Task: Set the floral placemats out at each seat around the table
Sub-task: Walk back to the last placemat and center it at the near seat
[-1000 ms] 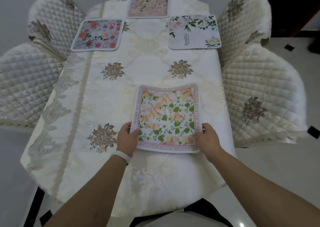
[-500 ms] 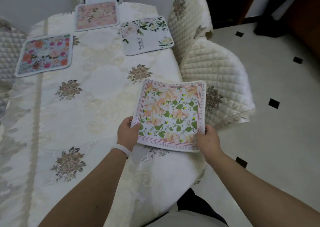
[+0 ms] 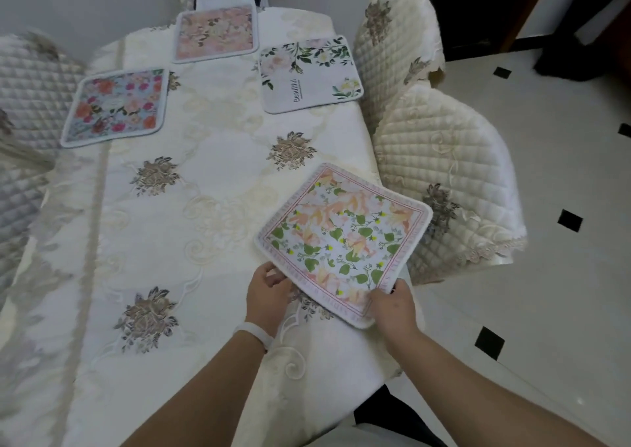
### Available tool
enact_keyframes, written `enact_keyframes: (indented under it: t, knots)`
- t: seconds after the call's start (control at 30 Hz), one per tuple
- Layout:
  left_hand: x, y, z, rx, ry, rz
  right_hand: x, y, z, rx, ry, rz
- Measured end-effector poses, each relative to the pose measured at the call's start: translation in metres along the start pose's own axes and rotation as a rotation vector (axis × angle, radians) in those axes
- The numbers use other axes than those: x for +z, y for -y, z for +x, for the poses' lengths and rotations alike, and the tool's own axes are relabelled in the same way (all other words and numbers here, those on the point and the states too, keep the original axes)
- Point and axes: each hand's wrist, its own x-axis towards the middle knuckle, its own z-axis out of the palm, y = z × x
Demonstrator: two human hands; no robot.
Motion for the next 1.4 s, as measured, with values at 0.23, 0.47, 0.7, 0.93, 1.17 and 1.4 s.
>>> enact_keyframes:
  t: [0.23,0.47,0.7,0.93,1.17,1.4]
  knots:
    - [-0.005,0.013,-0.012,-0.069,0.032,-0.046,0.032,-0.012,-0.011,-0.034,0.209,-0.098]
    - [-0.001,0.026,-0.022,-0.16,0.084,-0.008,0.051,-0.017,-0.009,0.053,0.242,-0.071]
    - [-0.006,0.023,-0.018,-0.123,0.115,0.002,0.035,-0.003,0.013,0.17,0.168,0.194]
    - [-0.023,0.012,-0.001,-0.106,0.123,0.018,-0.002,0.033,0.059,0.136,0.028,0.314]
    - [-0.034,0.009,0.016,-0.032,0.128,0.159,-0.023,0.046,0.085,0.06,-0.007,0.156]
    - [-0.027,-0.003,0.035,0.002,0.105,0.28,-0.026,0.041,0.092,-0.04,-0.043,0.02]
